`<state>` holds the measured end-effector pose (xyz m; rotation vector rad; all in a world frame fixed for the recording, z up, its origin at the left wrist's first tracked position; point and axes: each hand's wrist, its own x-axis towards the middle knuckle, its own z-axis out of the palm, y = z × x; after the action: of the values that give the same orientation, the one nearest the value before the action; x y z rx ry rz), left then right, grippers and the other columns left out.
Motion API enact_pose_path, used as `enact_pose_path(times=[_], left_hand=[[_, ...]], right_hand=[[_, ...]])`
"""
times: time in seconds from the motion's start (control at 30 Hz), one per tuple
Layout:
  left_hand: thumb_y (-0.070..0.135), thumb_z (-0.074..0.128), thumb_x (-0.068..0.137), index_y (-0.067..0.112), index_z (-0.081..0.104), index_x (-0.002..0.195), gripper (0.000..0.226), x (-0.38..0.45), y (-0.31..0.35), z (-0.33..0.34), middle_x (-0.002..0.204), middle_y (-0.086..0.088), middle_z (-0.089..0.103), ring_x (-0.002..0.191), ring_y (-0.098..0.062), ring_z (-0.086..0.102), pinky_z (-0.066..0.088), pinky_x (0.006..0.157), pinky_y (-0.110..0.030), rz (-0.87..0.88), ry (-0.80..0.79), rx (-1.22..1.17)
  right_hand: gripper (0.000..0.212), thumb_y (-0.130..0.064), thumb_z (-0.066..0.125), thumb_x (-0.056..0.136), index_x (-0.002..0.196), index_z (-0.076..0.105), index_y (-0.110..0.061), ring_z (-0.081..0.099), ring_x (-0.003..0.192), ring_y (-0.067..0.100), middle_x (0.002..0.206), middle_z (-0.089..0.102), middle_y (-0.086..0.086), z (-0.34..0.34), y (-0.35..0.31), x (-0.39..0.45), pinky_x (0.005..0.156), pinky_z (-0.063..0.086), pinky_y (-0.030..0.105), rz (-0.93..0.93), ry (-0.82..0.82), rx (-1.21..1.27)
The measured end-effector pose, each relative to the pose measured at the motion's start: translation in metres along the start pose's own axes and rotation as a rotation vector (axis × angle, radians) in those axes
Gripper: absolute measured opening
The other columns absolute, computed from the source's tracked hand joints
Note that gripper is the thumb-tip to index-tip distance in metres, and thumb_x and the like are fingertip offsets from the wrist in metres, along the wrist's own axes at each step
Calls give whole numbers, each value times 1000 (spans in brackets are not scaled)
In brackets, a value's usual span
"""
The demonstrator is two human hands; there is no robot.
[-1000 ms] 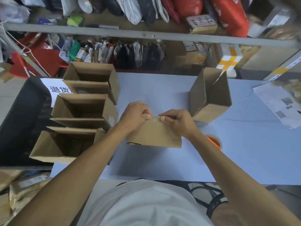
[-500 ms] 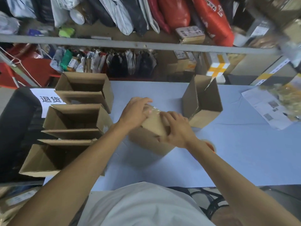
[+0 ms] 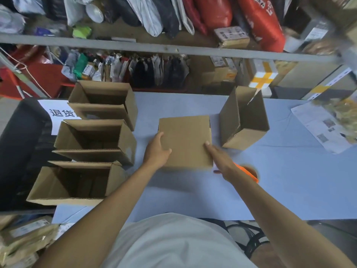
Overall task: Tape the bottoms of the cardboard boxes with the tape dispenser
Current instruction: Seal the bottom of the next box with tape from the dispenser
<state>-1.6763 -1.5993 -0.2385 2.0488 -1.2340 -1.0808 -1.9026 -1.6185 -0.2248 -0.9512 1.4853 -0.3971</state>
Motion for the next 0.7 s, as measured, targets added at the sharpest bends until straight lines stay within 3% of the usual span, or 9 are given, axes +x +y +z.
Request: enact_pose_path(times=[0.07, 0.13, 0.2, 0.27, 0.37, 0.47, 0.53, 0.63, 0.7], left_hand=[[19, 69, 85, 22, 33, 149, 73, 0, -9, 0, 147, -11, 39, 132, -30, 43, 35, 106, -31, 18, -2, 145], [24, 70, 85, 25, 28, 151, 78, -1, -15, 1, 155, -13, 24, 137, -35, 34, 32, 112, -37, 35, -61, 269], [27, 63, 88, 31, 24, 152, 75, -3, -18, 2, 162, -9, -1, 144, -36, 19, 26, 116, -43, 103, -132, 398], [26, 52, 90, 33, 23, 153, 69, -4, -20, 4, 163, -2, -14, 148, -32, 2, 21, 116, -48, 225, -176, 553], [39, 47, 92, 23, 20, 154, 70, -7, -24, 8, 164, 3, -13, 149, -28, -17, 7, 119, -50, 360, -160, 747], [57, 46, 91, 19, 13, 155, 82, -8, -29, 11, 165, 1, -6, 149, -28, -17, -5, 119, -48, 381, -194, 808], [56, 46, 89, 22, 13, 155, 82, -10, -31, 12, 164, -2, -2, 149, -29, -12, -4, 119, -49, 398, -202, 827], [54, 50, 86, 25, 17, 153, 80, -13, -34, 14, 161, -6, 6, 149, -31, -8, -2, 119, -50, 430, -187, 826], [57, 51, 84, 27, 22, 152, 80, -14, -36, 15, 160, -9, 8, 148, -32, -8, -2, 119, -50, 444, -173, 820]], right_hand=[[44, -64, 48, 92, 131, 51, -43, 56, 117, 16, 128, 57, -17, 0, 14, 0, 84, 54, 43, 116, -135, -29], [52, -47, 65, 91, 137, 45, -33, 60, 117, 15, 127, 61, -12, 3, 28, 1, 83, 58, 41, 132, -217, 11], [66, -28, 79, 83, 137, 41, -29, 61, 114, 12, 128, 61, -10, 7, 36, 3, 82, 58, 37, 104, -239, 10], [71, -21, 83, 79, 137, 41, -27, 62, 113, 14, 129, 60, -5, 9, 38, 6, 80, 58, 35, 92, -230, 24], [66, -24, 83, 79, 134, 48, -20, 66, 103, 16, 118, 65, 1, 11, 39, 11, 81, 58, 37, 29, -67, 23], [56, -41, 81, 76, 114, 53, -11, 64, 87, 20, 98, 65, 1, 18, 38, 12, 69, 52, 36, -74, 357, -127], [53, -50, 75, 79, 98, 50, -7, 67, 74, 26, 85, 63, 5, 23, 40, 11, 62, 52, 37, -70, 524, -199], [44, -42, 69, 86, 83, 53, -2, 71, 61, 26, 78, 65, 13, 32, 44, 9, 59, 60, 42, -42, 409, -9], [43, -35, 77, 81, 94, 50, -4, 70, 76, 28, 90, 65, 15, 36, 46, 8, 64, 60, 41, -96, 384, 15]])
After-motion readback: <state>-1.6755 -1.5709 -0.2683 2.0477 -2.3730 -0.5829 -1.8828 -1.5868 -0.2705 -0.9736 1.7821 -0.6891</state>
